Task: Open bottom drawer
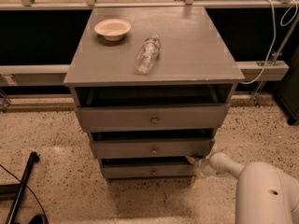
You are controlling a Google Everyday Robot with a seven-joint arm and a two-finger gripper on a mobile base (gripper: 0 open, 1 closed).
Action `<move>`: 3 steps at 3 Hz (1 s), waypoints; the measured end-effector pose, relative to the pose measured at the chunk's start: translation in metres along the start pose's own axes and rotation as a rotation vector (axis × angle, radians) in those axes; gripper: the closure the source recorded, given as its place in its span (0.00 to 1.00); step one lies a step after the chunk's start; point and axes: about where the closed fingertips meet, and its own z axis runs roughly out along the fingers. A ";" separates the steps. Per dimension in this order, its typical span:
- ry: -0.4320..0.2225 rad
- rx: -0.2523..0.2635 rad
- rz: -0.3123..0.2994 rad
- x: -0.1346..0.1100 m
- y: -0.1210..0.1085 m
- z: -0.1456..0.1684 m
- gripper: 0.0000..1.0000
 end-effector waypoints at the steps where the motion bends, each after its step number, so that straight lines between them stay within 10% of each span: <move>1: -0.026 0.015 0.006 0.006 -0.009 0.009 0.00; 3: -0.037 0.009 0.025 0.023 -0.008 0.032 0.10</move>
Offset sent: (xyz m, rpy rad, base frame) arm 0.0283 -0.0116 -0.0375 0.0438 0.0079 -0.0176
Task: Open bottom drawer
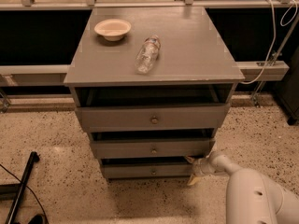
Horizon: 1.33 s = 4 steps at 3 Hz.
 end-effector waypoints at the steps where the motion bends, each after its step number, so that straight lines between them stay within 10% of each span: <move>1: 0.001 -0.010 -0.001 0.000 0.000 0.006 0.20; 4: -0.027 -0.016 0.019 -0.001 0.001 0.013 0.27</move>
Offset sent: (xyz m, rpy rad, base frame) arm 0.0102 0.0021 -0.0053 0.0100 0.0038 -0.0038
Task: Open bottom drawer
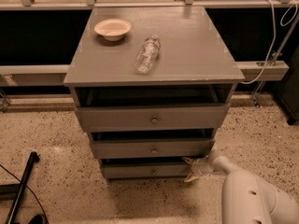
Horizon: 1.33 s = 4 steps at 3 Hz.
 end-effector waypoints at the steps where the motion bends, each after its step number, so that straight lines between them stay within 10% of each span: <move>1: 0.001 -0.018 0.016 0.005 0.016 -0.005 0.26; 3: 0.000 -0.049 0.031 0.007 0.036 -0.014 0.27; 4: 0.000 -0.049 0.031 0.007 0.036 -0.015 0.10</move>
Offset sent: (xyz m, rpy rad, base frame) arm -0.0555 -0.0276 -0.0082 -0.0079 0.0873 -0.0056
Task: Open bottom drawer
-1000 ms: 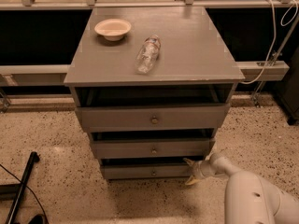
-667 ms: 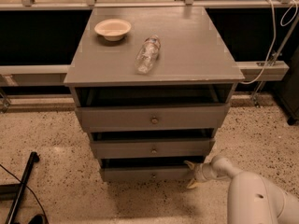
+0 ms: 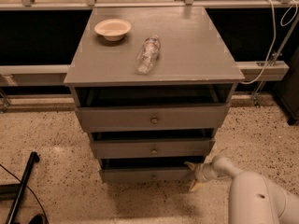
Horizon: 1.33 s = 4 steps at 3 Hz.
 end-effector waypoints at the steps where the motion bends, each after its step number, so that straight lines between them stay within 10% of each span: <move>1: 0.000 0.000 0.000 0.000 0.000 0.000 0.00; 3: 0.042 -0.014 -0.016 -0.009 -0.009 0.012 0.00; 4: 0.052 -0.040 -0.026 -0.016 -0.014 0.018 0.26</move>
Offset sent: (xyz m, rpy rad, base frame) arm 0.0107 0.0061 0.0007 -0.0538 -0.0113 -0.0110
